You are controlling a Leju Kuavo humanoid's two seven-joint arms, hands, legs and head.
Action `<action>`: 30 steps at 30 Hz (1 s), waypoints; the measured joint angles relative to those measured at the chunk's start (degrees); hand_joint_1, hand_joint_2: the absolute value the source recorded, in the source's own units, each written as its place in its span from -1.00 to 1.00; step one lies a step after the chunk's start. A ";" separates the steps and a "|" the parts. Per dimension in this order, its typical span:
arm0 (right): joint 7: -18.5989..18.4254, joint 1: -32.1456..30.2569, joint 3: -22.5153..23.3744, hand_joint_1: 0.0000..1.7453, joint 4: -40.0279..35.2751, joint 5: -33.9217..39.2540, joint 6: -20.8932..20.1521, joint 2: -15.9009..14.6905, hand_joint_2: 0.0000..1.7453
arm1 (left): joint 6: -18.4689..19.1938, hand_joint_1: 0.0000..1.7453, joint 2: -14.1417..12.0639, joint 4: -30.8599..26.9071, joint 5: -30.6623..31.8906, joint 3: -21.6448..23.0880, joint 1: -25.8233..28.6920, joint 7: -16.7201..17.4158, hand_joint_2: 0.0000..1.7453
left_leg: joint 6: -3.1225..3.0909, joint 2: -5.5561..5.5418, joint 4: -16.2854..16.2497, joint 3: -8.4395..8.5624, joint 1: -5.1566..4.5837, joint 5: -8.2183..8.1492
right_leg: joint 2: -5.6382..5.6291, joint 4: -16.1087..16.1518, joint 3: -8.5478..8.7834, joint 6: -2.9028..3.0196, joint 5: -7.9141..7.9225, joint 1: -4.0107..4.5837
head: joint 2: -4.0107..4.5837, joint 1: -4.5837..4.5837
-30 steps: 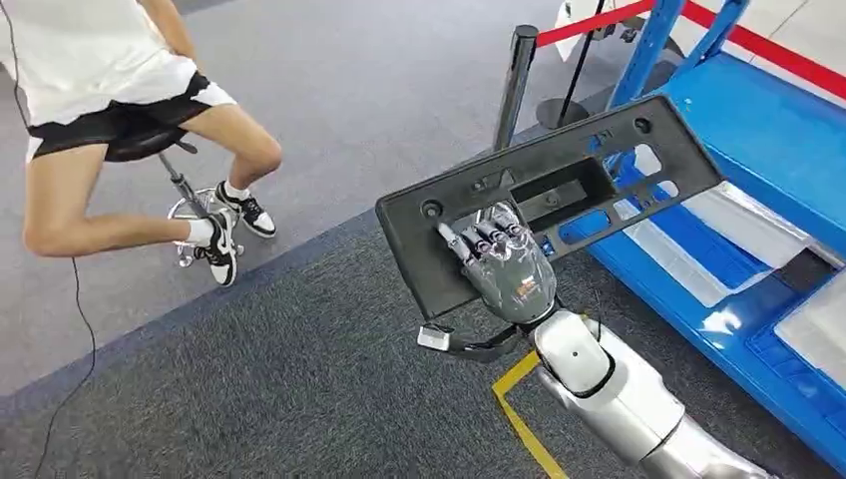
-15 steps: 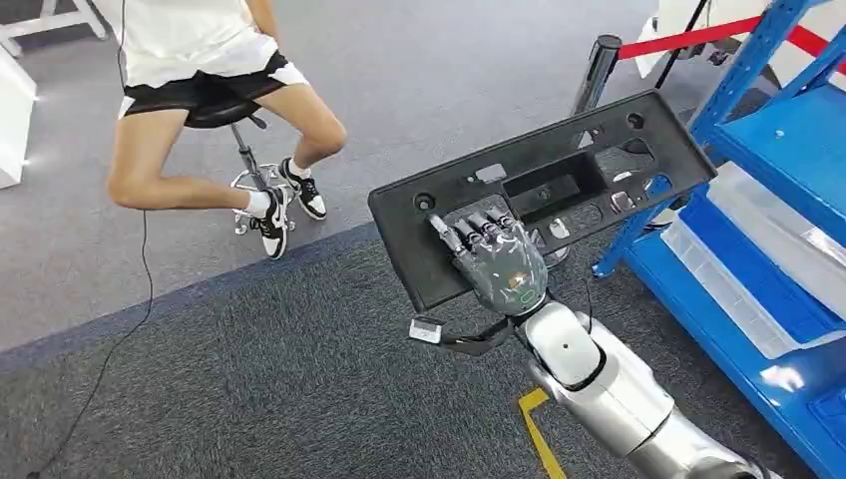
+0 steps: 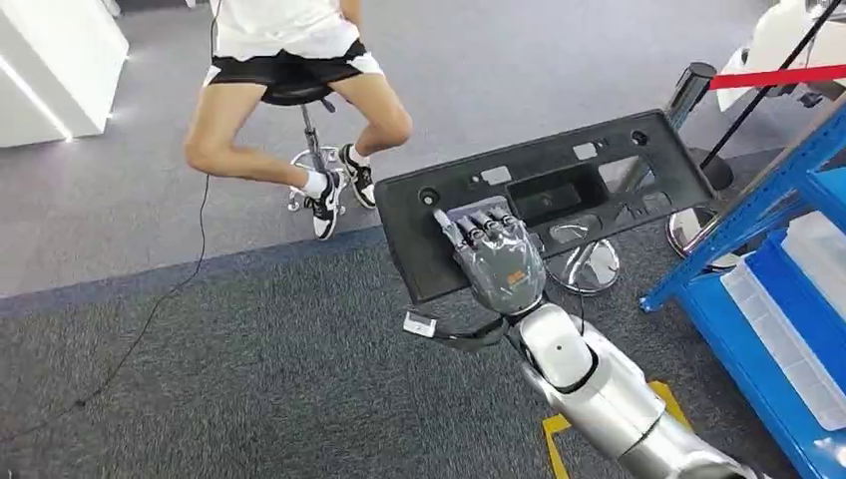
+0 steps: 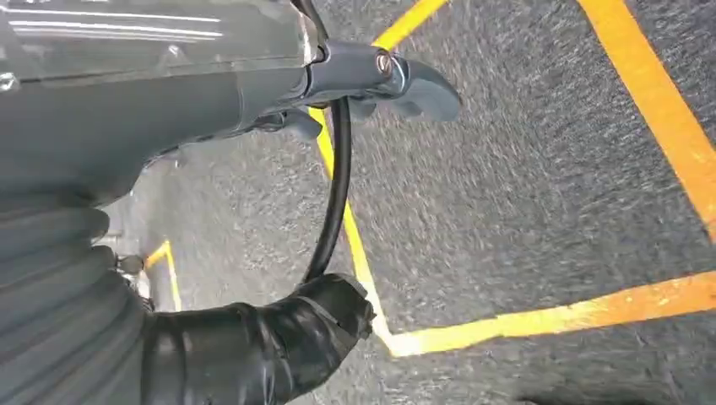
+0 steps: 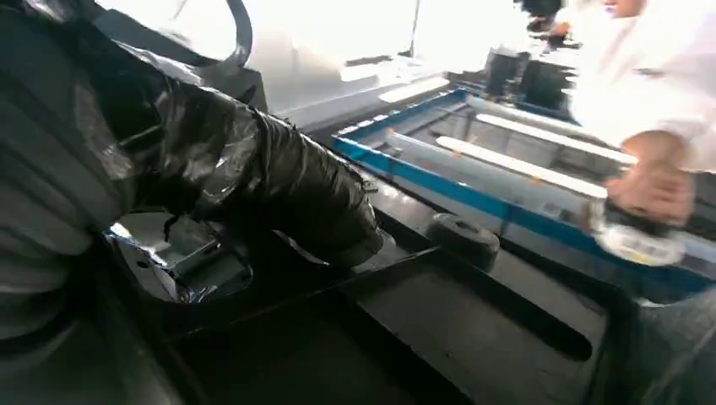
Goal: Take the parts from the cabinet and place them on the table.
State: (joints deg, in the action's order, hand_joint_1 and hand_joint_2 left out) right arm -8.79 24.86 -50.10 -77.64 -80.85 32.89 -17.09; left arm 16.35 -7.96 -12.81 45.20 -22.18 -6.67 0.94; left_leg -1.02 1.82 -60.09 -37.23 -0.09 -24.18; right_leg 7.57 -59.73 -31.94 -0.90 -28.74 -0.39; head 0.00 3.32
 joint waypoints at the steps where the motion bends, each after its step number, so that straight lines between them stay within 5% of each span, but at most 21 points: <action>1: 0.15 0.12 0.00 1.00 0.00 -0.02 0.00 0.19 1.00 | 0.61 -1.00 -0.22 -0.02 -0.20 0.00 -0.11 -0.54 1.00 | -0.71 -0.65 0.78 0.54 0.60 0.34 | -0.21 -0.25 0.01 -0.50 -0.58 -0.33 | 0.00 0.00; 3: 0.74 0.32 0.00 1.00 0.00 -0.02 -0.09 0.20 1.00 | 1.37 -1.00 -0.22 -0.02 -0.22 0.02 -0.69 -1.83 1.00 | -1.32 -1.62 1.04 0.72 0.49 0.58 | -5.72 -4.47 -1.70 -0.45 -3.33 -0.56 | 0.00 0.04; 5: 1.25 0.11 0.00 1.00 0.02 -0.02 -0.26 0.26 1.00 | 2.60 -1.00 -0.20 -0.02 -0.57 0.04 -1.39 -2.21 1.00 | -1.80 -3.11 1.04 0.67 0.30 0.57 | -7.28 -13.75 -6.47 -0.31 -7.31 -0.35 | 0.00 0.07; 6: 1.29 0.00 0.00 1.00 0.07 -0.02 -0.48 0.26 1.00 | 3.54 -1.00 -0.09 0.00 -0.74 0.09 -1.52 -2.34 1.00 | -1.95 -3.87 1.02 0.68 0.11 0.58 | -7.53 -17.29 -8.50 -0.25 -8.05 -0.29 | 0.00 0.07; 8: 1.29 -0.19 0.00 1.00 0.07 -0.02 -0.52 0.24 1.00 | 4.68 -1.00 0.07 0.00 -0.79 0.15 -1.43 -2.36 1.00 | -1.98 -5.51 0.88 0.75 -0.10 0.58 | -7.65 -15.98 -8.70 0.10 -5.20 -0.27 | 0.00 0.07; 10: 1.86 -0.27 0.00 1.00 -0.26 -0.02 -0.48 -0.57 1.00 | 5.75 -1.00 0.28 0.00 -0.52 0.31 -1.44 -2.36 1.00 | -1.95 -7.10 0.57 0.84 -0.15 0.55 | -8.62 -6.72 -4.76 0.65 0.47 -0.27 | 0.00 0.07; 11: 2.19 -0.41 0.02 1.00 -0.72 -0.02 -0.44 -1.34 1.00 | 6.03 -1.00 0.44 0.00 -0.46 0.46 -1.46 -2.27 1.00 | -1.91 -7.73 0.44 0.65 -0.07 0.50 | -10.84 -2.45 -3.04 0.94 2.12 -0.28 | 0.00 0.07; 12: 2.16 -0.71 0.07 1.00 -1.18 -0.02 -0.39 -2.21 1.00 | 6.03 -1.00 0.68 0.00 -0.61 0.55 -1.59 -1.99 1.00 | -1.70 -8.45 0.10 0.26 -0.38 0.50 | -12.57 -1.42 -2.63 0.98 1.52 -0.50 | 0.00 0.00; 15: 2.16 -1.74 0.81 1.00 -2.14 -0.02 -0.31 -3.48 1.00 | 5.27 -1.00 0.85 0.00 -1.42 0.57 -0.67 -0.87 1.00 | -0.70 -10.35 0.50 -0.28 0.43 1.05 | -10.95 -0.81 -2.44 1.08 1.58 0.06 | 0.00 0.04; 16: 2.16 -1.87 1.16 1.00 -2.42 -0.02 -0.31 -3.54 1.00 | 5.29 -1.00 0.83 0.00 -1.77 0.57 -0.37 -0.87 1.00 | -0.30 -10.73 0.59 -0.37 0.07 1.11 | -10.28 -0.02 -2.09 1.58 1.95 -0.48 | 0.00 0.02; 18: 2.27 -1.96 1.57 1.00 -2.58 -0.02 -0.31 -3.56 1.00 | 5.73 -1.00 0.87 0.00 -2.60 0.57 -0.30 -0.85 1.00 | -0.02 -4.31 -2.34 -1.51 -0.12 -1.15 | -8.91 1.09 -1.29 2.16 2.43 -0.48 | 0.00 -0.13; 19: 2.36 -1.97 1.71 1.00 -2.58 -0.02 -0.31 -3.56 1.00 | 5.90 -1.00 0.87 0.00 -2.89 0.57 -0.63 -0.85 1.00 | 0.31 -3.04 -6.06 -3.22 0.12 -3.18 | -8.08 1.15 -1.16 2.19 2.43 -0.36 | 0.00 -0.07; 21: 2.80 -2.03 1.77 1.00 -2.54 -0.02 -0.31 -3.56 1.00 | 6.27 -1.00 1.01 0.00 -3.24 0.57 -0.88 -0.72 1.00 | 0.83 -2.35 -14.53 -7.36 0.71 -6.60 | -6.41 1.11 -1.17 2.27 2.29 -0.33 | 0.00 -0.07; 22: 2.95 -2.15 1.77 1.00 -2.54 -0.02 -0.31 -3.56 1.00 | 6.27 -1.00 1.07 0.00 -3.30 0.57 -0.82 -0.61 1.00 | 1.11 -2.22 -16.32 -8.26 0.97 -6.73 | -5.68 1.10 -1.18 2.23 2.25 -0.34 | 0.00 -0.09; 23: 2.99 -2.26 1.77 1.00 -2.54 -0.02 -0.33 -3.56 1.00 | 6.23 -1.00 1.09 0.00 -3.30 0.57 -0.76 -0.48 1.00 | 1.35 -2.12 -15.40 -7.74 1.26 -5.70 | -4.99 1.08 -1.16 2.08 2.15 -0.34 | 0.00 -0.09; 25: 2.95 -2.30 1.79 1.00 -2.54 -0.02 -0.31 -3.56 1.00 | 5.83 -1.00 1.07 0.00 -3.23 0.57 -0.76 0.02 1.00 | 1.62 -1.36 -6.84 -3.01 1.58 -1.40 | -3.50 0.99 -0.93 1.67 1.86 -0.41 | 0.00 -0.09; 26: 2.95 -2.29 1.81 1.00 -2.56 -0.02 -0.31 -3.56 1.00 | 5.83 -1.00 1.07 0.00 -3.24 0.57 -0.84 0.18 1.00 | 1.66 0.29 -1.34 0.21 1.61 0.58 | -2.81 0.90 -0.67 1.31 1.60 -0.45 | 0.00 -0.09; 27: 2.95 -2.30 1.88 1.00 -2.54 -0.02 -0.31 -3.56 1.00 | 5.86 -1.00 1.16 0.00 -3.23 0.57 -0.97 0.29 1.00 | 1.26 2.78 0.32 0.93 0.85 -0.69 | -2.21 0.91 -0.59 0.97 1.40 -0.12 | 0.00 -0.11; 30: 2.95 -2.35 2.25 1.00 -2.56 -0.02 -0.28 -3.54 1.00 | 6.07 -1.00 1.20 0.00 -3.15 0.57 -0.69 0.68 1.00 | 0.06 0.80 0.54 0.70 0.49 -0.12 | -0.60 0.96 -0.28 0.12 1.21 0.06 | 0.00 0.00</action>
State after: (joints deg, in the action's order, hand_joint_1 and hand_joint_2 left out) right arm -5.84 22.51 -47.85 -80.19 -80.87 32.61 -20.63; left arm 22.42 -6.75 -12.81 42.05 -21.62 -7.36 1.62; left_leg -0.96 2.62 -59.56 -36.53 0.40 -24.30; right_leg 6.97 -58.77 -32.23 -0.78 -27.53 -0.33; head 0.00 3.32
